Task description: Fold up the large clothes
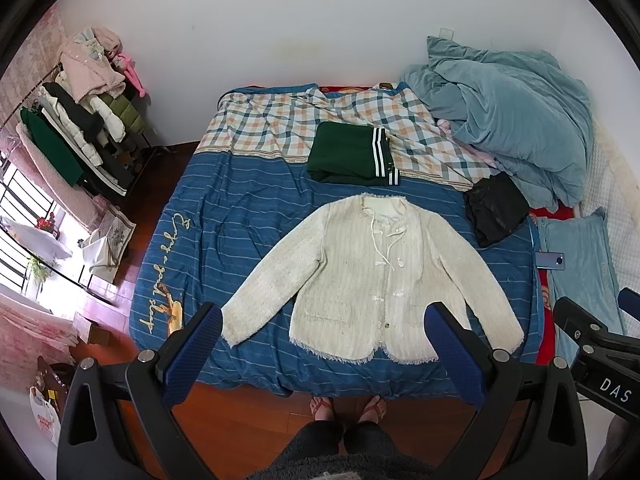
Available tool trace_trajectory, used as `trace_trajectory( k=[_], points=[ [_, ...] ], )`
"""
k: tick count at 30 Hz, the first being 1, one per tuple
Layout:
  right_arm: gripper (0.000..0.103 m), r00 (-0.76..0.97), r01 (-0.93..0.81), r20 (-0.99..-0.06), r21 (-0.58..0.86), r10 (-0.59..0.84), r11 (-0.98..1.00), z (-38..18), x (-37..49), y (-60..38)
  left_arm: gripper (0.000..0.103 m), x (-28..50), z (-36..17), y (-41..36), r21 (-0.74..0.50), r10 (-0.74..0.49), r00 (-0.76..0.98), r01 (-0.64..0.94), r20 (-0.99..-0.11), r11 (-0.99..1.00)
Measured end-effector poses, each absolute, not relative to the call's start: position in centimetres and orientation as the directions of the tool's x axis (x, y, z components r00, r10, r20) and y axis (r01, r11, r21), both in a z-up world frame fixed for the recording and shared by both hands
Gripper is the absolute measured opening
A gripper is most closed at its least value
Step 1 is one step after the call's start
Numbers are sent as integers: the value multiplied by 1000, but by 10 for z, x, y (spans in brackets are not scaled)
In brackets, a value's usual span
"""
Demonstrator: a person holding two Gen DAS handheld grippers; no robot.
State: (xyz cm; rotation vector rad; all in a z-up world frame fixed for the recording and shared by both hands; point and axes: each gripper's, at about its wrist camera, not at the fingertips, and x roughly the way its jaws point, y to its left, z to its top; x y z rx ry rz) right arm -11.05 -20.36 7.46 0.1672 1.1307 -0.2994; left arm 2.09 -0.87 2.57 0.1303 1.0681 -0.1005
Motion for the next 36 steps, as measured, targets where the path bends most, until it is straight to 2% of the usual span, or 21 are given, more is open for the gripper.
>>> trace_trajectory(
  k=[13, 18, 21, 23, 25, 28, 33, 36],
  points=[
    [103, 366, 387, -918, 2, -152, 922, 65, -113, -208, 103, 28, 11, 4, 28, -71, 476, 197, -877, 980],
    [103, 414, 476, -906, 133, -88, 869, 29, -113, -240, 103, 53, -21, -4, 56, -59, 508, 209, -860, 976],
    [103, 437, 587, -894, 199, -101, 784, -20, -118, -280, 103, 72, -53, -16, 129, 4, 552, 189, -834, 973],
    [103, 375, 672, -917, 171, -133, 720, -63, -118, -313, 103, 85, -74, -24, 172, 43, 564, 179, -825, 969],
    [97, 327, 741, -937, 174, -122, 649, -116, -123, -352, 103, 102, -106, -37, 214, 84, 571, 165, -817, 963],
    [62, 269, 813, -962, 197, -52, 548, -197, -132, -405, 103, 127, -152, -59, 269, 148, 544, 150, -826, 952],
    [62, 237, 911, -965, 260, 112, 319, -340, -164, -474, 103, 163, -241, -95, 313, 236, 422, 123, -875, 942],
    [67, 285, 932, -928, 327, 239, 157, -425, -176, -497, 103, 175, -284, -110, 341, 274, 371, 128, -887, 931]
  ],
)
